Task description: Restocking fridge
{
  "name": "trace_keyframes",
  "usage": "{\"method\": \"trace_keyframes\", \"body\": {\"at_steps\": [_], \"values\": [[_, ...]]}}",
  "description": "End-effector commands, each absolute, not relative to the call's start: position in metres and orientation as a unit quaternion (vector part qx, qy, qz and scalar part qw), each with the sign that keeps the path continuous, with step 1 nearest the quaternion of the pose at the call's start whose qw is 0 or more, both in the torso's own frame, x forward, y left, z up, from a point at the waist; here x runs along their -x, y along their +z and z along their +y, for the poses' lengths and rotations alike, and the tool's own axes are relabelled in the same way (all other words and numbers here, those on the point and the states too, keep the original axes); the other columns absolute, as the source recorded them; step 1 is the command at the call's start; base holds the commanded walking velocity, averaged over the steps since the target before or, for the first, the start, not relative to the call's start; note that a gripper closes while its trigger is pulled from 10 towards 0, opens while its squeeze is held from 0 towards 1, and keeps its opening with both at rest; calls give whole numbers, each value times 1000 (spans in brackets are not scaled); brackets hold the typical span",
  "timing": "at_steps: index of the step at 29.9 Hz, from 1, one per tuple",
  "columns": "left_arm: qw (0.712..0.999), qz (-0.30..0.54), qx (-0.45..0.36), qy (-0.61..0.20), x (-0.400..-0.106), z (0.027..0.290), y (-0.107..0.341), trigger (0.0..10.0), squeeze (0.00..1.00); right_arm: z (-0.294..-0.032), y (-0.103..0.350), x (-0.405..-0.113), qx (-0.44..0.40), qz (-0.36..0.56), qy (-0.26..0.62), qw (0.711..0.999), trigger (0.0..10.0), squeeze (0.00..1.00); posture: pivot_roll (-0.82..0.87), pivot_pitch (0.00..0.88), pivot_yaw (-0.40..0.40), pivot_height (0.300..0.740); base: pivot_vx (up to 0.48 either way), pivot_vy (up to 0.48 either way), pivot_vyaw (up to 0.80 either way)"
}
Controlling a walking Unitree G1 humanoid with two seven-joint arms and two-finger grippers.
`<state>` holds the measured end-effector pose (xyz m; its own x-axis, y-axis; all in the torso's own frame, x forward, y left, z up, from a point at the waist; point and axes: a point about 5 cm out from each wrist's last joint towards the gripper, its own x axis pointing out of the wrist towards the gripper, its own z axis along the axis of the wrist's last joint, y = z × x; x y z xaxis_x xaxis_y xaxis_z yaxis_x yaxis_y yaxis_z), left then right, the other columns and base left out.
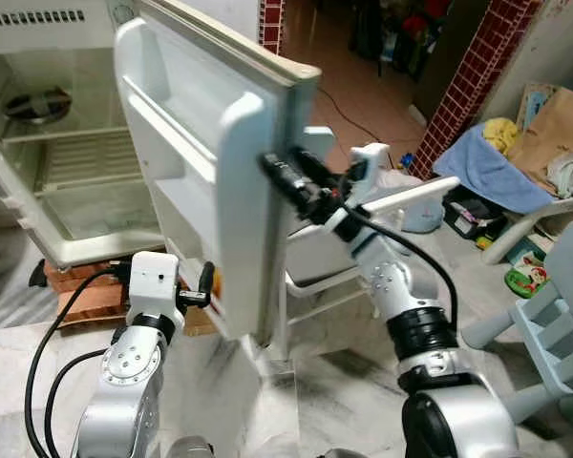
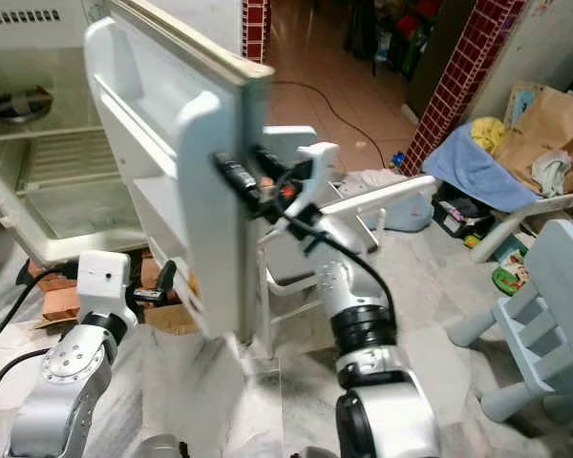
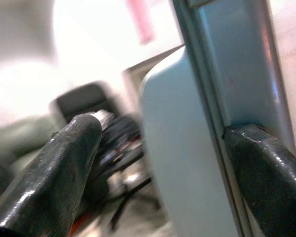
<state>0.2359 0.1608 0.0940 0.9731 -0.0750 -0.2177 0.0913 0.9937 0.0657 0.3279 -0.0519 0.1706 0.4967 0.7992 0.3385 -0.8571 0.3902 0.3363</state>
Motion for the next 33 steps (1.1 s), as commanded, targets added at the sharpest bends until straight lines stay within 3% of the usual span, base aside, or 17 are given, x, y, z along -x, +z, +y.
{"method": "trace_keyframes", "body": {"at_steps": [1, 2, 6, 13, 18, 25, 33], "values": [[992, 108, -44, -41, -235, 161, 97, 10000, 0, -54, 165, -325, -197, -60, 505, 838, 10000, 0, 212, 11, -77, 740, 0, 0, 0], [992, 108, -45, -43, -235, 159, 97, 10000, 0, -63, 152, -325, -168, -48, 482, 859, 10000, 0, 205, 12, -75, 740, 0, 0, 0], [992, 108, -46, -46, -236, 158, 99, 10000, 0, -77, 138, -324, -153, -31, 443, 883, 10000, 0, 198, 13, -73, 740, 0, 0, 0], [991, 112, -44, -54, -237, 155, 98, 10000, 0, -92, 108, -292, -151, 13, 395, 906, 10000, 0, 179, 10, -74, 740, 0, 0, 0], [991, 116, -51, -53, -236, 155, 96, 10000, 0, -110, 99, -292, -121, 6, 244, 962, 10000, 0, 175, 0, -74, 740, 0, 148, 0], [992, 106, -55, -45, -241, 156, 100, 10000, 0, -123, 91, -295, -115, 31, 160, 980, 10000, 0, 173, 0, -73, 740, 0, 480, 0], [991, 82, -90, -58, -245, 156, 106, 10000, 0, -130, 88, -297, -113, 42, 121, 985, 10000, 0, 164, 0, -58, 740, 0, 475, 0]]}}
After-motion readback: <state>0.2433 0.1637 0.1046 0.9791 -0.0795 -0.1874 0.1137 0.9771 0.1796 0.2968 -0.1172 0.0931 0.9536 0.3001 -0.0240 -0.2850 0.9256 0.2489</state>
